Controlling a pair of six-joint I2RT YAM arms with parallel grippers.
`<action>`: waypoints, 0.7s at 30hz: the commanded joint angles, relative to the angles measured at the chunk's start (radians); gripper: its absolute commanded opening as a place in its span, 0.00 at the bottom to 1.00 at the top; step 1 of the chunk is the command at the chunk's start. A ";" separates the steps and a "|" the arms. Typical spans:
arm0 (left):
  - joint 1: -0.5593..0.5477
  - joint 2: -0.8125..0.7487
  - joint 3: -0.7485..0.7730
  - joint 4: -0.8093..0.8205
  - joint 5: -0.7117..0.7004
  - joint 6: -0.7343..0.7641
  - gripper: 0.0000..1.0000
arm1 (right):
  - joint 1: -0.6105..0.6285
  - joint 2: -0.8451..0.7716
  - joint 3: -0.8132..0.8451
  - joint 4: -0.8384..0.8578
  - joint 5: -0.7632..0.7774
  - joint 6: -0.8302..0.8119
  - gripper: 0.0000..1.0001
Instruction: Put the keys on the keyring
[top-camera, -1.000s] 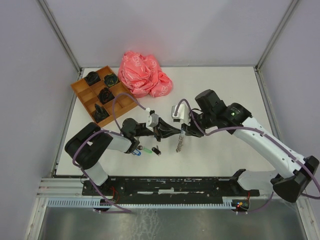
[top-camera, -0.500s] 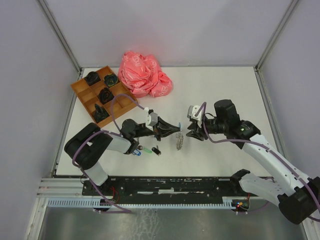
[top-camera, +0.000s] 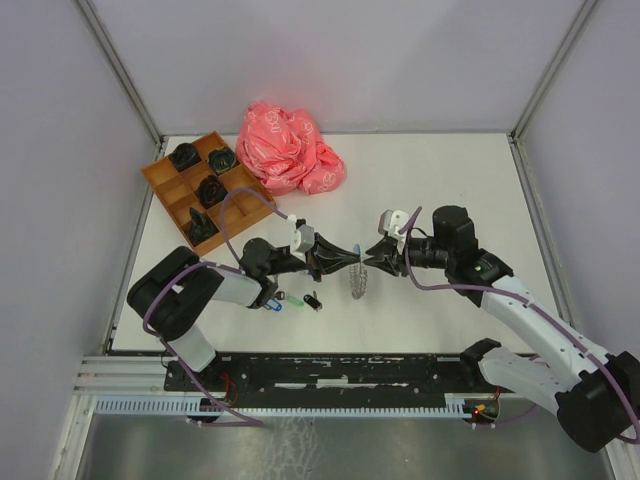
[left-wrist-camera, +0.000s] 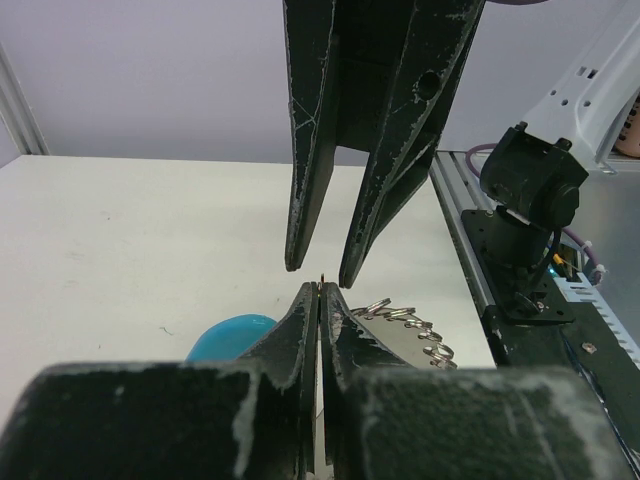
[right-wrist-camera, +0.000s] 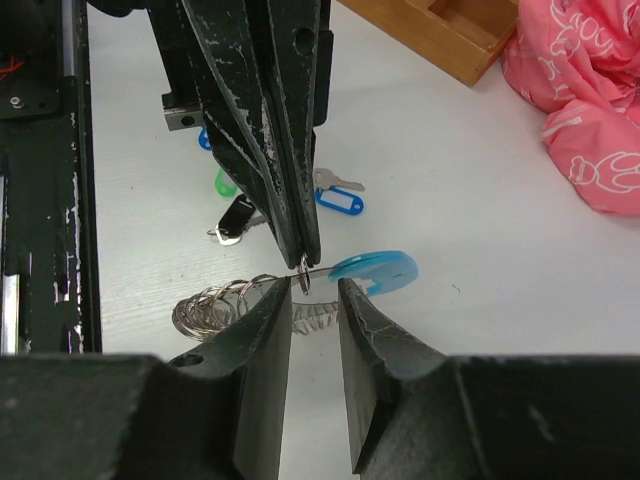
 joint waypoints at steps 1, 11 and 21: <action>-0.003 -0.039 0.018 0.209 0.000 -0.022 0.03 | -0.005 0.004 -0.006 0.097 -0.055 0.027 0.33; -0.003 -0.043 0.028 0.209 0.011 -0.040 0.03 | -0.005 0.031 0.001 0.057 -0.049 0.009 0.29; -0.005 -0.042 0.033 0.210 0.021 -0.050 0.03 | -0.005 0.049 0.001 0.067 -0.068 0.007 0.23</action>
